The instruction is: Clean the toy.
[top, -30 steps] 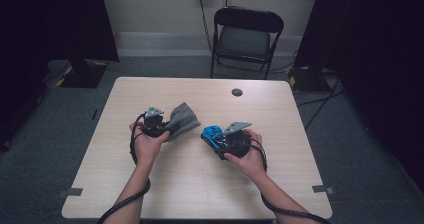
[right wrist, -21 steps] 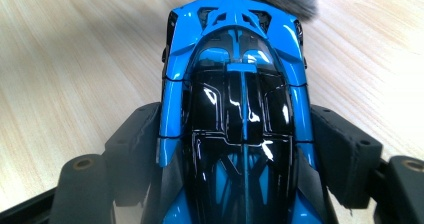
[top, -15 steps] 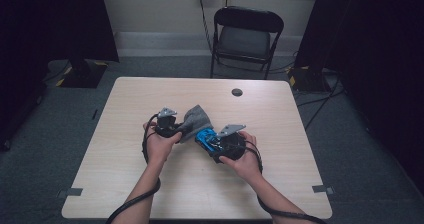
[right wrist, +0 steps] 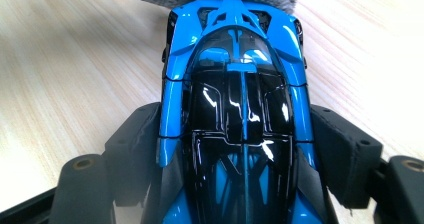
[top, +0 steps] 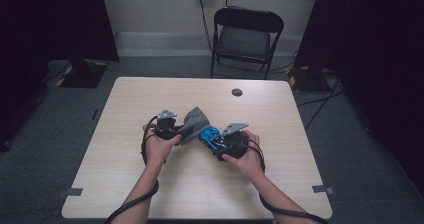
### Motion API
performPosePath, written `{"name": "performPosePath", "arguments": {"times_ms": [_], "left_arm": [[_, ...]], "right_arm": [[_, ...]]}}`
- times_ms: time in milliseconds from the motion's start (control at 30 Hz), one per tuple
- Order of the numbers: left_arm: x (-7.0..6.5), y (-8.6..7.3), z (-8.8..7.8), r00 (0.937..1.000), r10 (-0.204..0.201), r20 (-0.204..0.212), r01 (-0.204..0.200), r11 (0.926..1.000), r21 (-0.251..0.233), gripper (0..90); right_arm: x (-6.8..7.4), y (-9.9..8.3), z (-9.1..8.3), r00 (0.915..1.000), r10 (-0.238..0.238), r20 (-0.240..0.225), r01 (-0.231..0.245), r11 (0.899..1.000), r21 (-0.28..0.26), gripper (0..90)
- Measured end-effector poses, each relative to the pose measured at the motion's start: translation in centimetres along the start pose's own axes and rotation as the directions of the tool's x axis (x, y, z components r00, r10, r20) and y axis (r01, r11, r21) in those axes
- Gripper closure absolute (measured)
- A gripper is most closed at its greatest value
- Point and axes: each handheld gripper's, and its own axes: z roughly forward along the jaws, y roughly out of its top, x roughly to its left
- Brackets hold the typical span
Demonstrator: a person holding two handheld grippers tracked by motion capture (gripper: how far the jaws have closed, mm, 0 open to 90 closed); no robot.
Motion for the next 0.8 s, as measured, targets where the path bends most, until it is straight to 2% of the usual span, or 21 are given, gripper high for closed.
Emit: {"name": "performPosePath", "arguments": {"times_ms": [467,567,633,700,800], "left_arm": [[0.6,-0.7,-1.3,1.0,-0.003,0.007,0.003,1.0,0.009,72.5],[0.9,-1.0,-1.5,0.9999,0.0,-0.012,0.0,0.9999,0.01,72.4],[1.3,-1.2,-1.7,0.9992,0.003,-0.041,-0.002,0.9999,0.013,72.4],[1.5,-1.3,-1.8,0.9976,0.005,-0.069,-0.004,0.9998,0.02,72.4],[1.5,-1.3,-1.5,0.996,-0.001,-0.089,0.003,0.9998,0.021,72.4]], "right_arm": [[-1.7,-0.5,-0.3,0.9982,0.044,0.041,-0.045,0.999,0.01,26.2],[-2.2,-0.5,-0.4,0.9973,0.056,0.047,-0.057,0.998,0.007,26.2],[-2.4,-0.6,-0.6,0.9969,0.066,0.044,-0.066,0.998,-0.001,26.2],[-2.5,-0.5,-0.8,0.9965,0.072,0.042,-0.071,0.997,-0.008,26.1],[-2.4,-0.1,-1.1,0.9968,0.069,0.04,-0.068,0.997,-0.02,26.2]]}}
